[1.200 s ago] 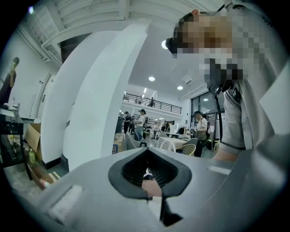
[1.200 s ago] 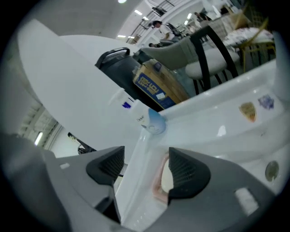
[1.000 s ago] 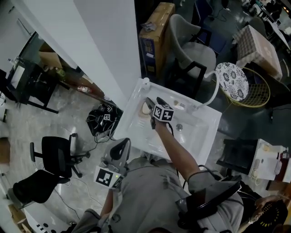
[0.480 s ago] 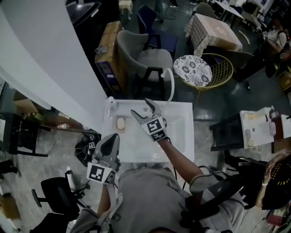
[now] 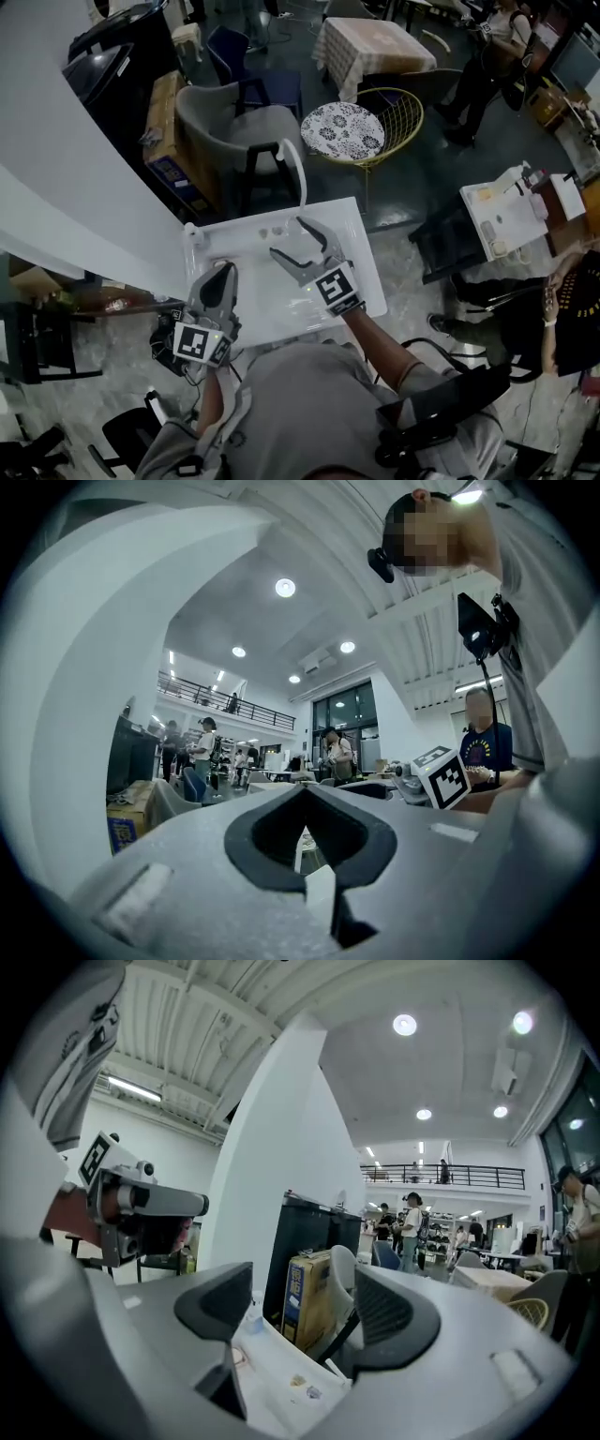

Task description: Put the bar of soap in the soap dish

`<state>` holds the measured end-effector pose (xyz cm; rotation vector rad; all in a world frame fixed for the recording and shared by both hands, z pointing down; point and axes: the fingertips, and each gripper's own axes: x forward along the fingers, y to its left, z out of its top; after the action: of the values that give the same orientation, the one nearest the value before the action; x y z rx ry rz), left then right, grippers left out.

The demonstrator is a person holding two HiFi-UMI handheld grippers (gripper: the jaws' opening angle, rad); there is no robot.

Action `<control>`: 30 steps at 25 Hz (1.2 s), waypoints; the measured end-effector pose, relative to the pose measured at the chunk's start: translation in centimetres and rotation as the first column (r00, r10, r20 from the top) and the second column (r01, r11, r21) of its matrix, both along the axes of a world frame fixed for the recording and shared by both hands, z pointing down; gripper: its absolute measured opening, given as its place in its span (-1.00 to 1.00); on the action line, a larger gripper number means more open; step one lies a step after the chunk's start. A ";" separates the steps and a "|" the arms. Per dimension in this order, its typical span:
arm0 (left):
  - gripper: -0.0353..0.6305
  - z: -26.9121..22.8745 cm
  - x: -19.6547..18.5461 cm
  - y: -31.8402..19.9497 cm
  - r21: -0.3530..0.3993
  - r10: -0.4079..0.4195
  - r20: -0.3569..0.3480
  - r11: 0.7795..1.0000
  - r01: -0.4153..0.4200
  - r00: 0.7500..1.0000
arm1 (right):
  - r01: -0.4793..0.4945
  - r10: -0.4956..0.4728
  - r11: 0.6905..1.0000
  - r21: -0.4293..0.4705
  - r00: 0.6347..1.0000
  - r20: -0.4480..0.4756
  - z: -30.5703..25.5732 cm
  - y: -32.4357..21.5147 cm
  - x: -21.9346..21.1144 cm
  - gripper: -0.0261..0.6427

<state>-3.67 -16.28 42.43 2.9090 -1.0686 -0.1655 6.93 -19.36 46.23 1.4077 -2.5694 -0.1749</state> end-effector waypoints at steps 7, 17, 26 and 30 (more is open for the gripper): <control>-0.89 0.2 0.7 -0.2 -0.010 0.021 -0.001 1.000 -0.021 1.000 | -0.019 0.020 0.999 -0.030 1.000 0.025 1.3 0.5 0.6 -0.07; -0.89 1.1 -0.9 -1.0 -0.025 -0.006 -0.008 1.000 0.006 1.000 | 0.001 0.004 0.997 -0.071 0.997 0.071 1.4 2.0 0.1 -0.92; -0.89 2.1 -1.5 -1.0 -0.061 -0.023 -0.001 0.998 0.023 1.000 | -0.057 0.064 0.995 -0.086 0.995 0.083 0.6 1.9 1.4 -0.92; -0.89 2.2 -1.3 -1.1 -0.067 -0.041 -0.001 0.997 0.041 0.999 | -0.044 0.057 0.991 -0.128 0.994 0.096 0.6 1.1 1.1 -0.92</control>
<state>-4.96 -17.35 44.63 2.8284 -1.1112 -0.1313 8.02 -18.22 46.80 1.4677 -2.5694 0.0655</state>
